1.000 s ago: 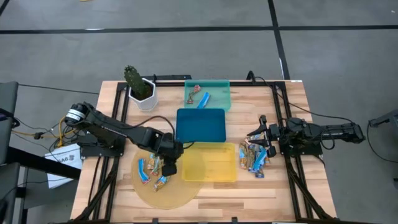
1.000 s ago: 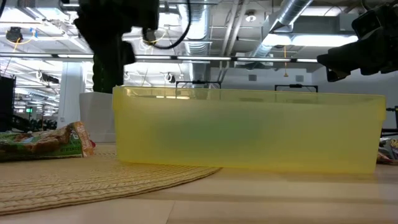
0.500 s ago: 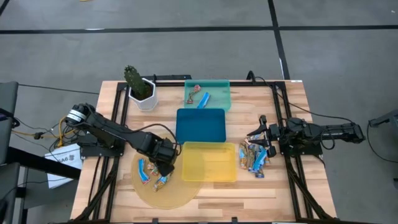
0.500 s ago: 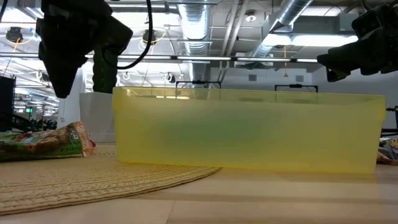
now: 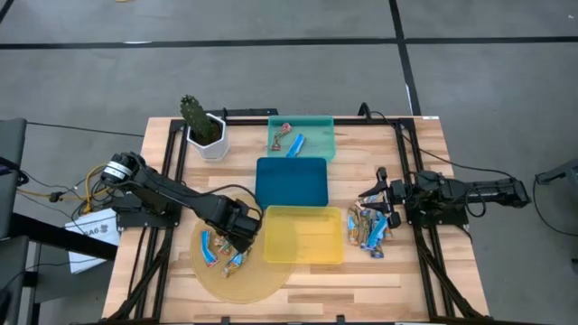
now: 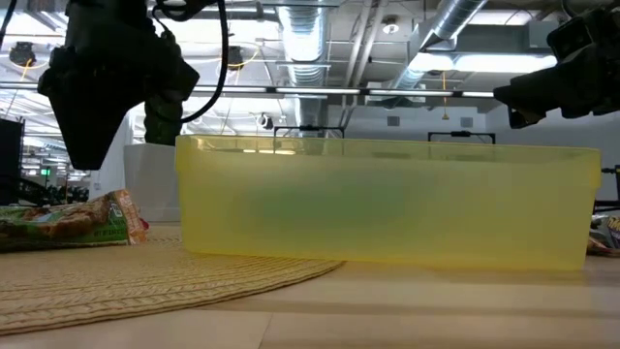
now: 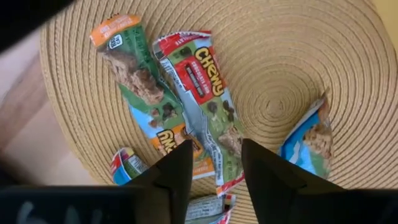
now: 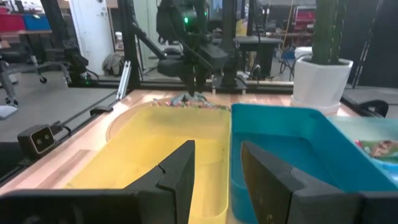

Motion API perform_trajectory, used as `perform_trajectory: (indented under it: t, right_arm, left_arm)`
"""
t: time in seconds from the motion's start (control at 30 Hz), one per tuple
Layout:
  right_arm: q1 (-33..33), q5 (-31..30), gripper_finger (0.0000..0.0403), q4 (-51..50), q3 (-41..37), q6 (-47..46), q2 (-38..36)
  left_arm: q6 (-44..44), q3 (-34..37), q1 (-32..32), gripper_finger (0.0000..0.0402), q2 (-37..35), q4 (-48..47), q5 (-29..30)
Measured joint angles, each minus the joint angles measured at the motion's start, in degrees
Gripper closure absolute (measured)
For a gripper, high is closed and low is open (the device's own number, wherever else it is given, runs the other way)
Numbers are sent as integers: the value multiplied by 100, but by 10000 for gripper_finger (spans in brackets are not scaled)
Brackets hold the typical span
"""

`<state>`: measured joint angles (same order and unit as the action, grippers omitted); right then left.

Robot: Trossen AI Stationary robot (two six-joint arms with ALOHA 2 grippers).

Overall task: Pick and place Granola Bars by type
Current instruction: Put the red granola bar into the green bin

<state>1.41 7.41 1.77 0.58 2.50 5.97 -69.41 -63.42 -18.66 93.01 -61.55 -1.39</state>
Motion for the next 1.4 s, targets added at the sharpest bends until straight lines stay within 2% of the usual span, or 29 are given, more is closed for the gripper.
perform_trajectory:
  t: [0.2, 0.33, 0.43, 0.63, 0.87, 1.0, 1.4]
  right_arm:
    - [0, 3, 278, -8, -2, -1, -1]
    - [-1, 6, 278, 6, -1, 0, -3]
    - [0, 6, 278, -7, -1, 0, -3]
    - [0, 8, 278, -4, -2, -1, -3]
    - [0, 8, 278, -3, -1, -2, -3]
    - [-1, 8, 278, -6, -1, 0, -3]
    - [0, 8, 278, -6, -2, 0, -3]
  left_arm:
    - [-80, 24, 11, 228, 100, 47, 41]
    - [-65, 508, 37, 214, 90, 847, -134]
    - [-39, 876, 46, 212, 74, 1373, -261]
    - [-239, 1458, 72, 212, 55, 2107, -139]
    - [-333, 1613, 92, 212, 19, 2291, -130]
    - [-309, 1622, 92, 229, -43, 2283, -131]
    - [-103, 1640, 92, 336, -111, 2271, -113]
